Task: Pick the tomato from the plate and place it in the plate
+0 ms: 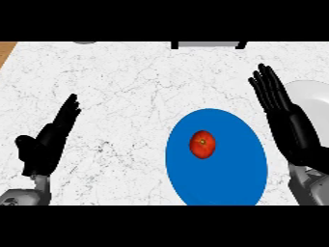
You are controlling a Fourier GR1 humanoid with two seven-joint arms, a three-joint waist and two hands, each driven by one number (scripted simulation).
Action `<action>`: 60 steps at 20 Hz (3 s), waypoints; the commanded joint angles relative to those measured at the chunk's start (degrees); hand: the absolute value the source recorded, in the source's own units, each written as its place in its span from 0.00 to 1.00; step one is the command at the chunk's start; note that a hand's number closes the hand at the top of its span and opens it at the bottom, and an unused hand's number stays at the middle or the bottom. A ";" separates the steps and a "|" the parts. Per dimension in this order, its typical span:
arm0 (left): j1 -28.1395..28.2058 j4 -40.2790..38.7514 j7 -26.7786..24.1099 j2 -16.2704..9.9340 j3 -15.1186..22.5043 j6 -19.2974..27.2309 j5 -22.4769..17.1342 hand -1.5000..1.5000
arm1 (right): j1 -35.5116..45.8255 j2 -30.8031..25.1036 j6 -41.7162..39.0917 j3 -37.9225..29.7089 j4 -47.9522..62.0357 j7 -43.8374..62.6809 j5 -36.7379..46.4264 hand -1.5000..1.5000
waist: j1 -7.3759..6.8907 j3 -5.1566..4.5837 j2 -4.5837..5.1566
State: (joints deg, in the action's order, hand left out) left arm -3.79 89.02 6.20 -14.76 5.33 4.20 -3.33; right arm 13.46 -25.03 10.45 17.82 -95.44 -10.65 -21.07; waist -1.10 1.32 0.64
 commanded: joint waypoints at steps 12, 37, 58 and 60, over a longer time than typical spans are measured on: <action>0.41 -6.09 5.18 3.83 0.00 5.90 2.76 0.50 | 12.72 -5.37 -22.74 13.91 10.75 -17.43 17.41 1.00 | -1.52 -1.13 0.43; 1.96 -3.77 7.65 4.82 0.13 7.03 4.20 0.50 | 36.51 -6.92 -41.57 25.04 28.24 -25.77 38.83 0.00 | -0.04 -1.35 -0.68; -0.45 -6.40 7.57 6.74 -1.54 7.49 6.88 0.50 | 37.10 1.81 -43.39 26.28 39.04 -29.92 55.35 0.00 | 0.64 -1.32 -0.55; 3.21 -0.16 10.17 6.26 -0.90 6.28 5.80 0.50 | 34.54 0.47 -43.20 25.91 36.43 -29.41 55.97 0.00 | 0.71 -1.31 -0.72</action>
State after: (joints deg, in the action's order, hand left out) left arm -2.53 84.94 14.35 -8.55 4.03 10.66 2.36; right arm 49.93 -24.13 -29.15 44.36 -57.90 -36.56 32.65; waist -0.56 0.00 0.06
